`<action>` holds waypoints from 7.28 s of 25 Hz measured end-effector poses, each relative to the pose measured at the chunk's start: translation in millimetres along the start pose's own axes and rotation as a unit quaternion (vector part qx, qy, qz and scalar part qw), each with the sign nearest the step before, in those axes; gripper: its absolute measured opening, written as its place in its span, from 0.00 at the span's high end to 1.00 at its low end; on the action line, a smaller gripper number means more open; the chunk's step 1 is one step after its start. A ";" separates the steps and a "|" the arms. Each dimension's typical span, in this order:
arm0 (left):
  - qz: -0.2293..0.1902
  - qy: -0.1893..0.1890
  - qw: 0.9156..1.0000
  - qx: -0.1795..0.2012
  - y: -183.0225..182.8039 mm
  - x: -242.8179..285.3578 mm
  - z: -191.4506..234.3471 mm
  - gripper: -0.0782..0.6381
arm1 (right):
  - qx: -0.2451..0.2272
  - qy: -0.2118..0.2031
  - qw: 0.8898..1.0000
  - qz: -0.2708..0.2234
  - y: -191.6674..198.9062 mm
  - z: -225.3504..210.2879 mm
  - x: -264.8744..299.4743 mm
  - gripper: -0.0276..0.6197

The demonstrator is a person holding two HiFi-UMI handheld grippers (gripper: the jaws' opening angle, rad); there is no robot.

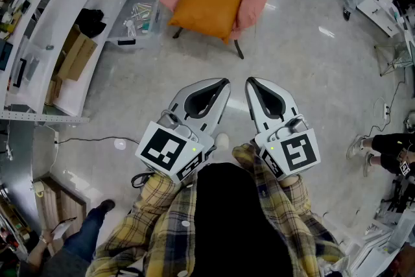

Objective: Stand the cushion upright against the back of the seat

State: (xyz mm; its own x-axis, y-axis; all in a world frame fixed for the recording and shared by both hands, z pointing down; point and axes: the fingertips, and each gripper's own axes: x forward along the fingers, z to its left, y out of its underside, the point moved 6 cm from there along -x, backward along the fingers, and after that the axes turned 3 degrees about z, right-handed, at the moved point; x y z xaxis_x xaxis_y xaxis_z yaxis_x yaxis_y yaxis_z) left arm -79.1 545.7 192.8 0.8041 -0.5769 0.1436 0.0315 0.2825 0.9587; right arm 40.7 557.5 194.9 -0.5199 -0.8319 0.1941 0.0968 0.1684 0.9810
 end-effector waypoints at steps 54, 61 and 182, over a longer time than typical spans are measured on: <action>0.000 -0.027 1.000 -0.011 -40.8 35.5 187.1 0.89 | 0.022 -0.034 0.999 0.024 -14.1 -26.9 192.0 0.93; 0.017 -0.017 0.999 -0.021 -42.4 33.0 234.1 0.89 | 0.047 -0.013 0.998 0.028 -15.3 -27.4 236.1 0.93; 0.522 0.018 0.849 -0.077 285.1 315.0 614.8 0.46 | 0.306 0.149 0.846 0.411 396.9 -286.8 430.1 0.56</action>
State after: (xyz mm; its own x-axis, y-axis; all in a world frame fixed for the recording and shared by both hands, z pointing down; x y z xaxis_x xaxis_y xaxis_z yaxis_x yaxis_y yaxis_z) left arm -181.9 -26.7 662.2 0.4585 0.0735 0.8857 -0.6346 0.7247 0.2683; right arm 99.0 114.9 669.8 -0.2438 -0.3829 0.8910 -0.1838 0.9204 0.3452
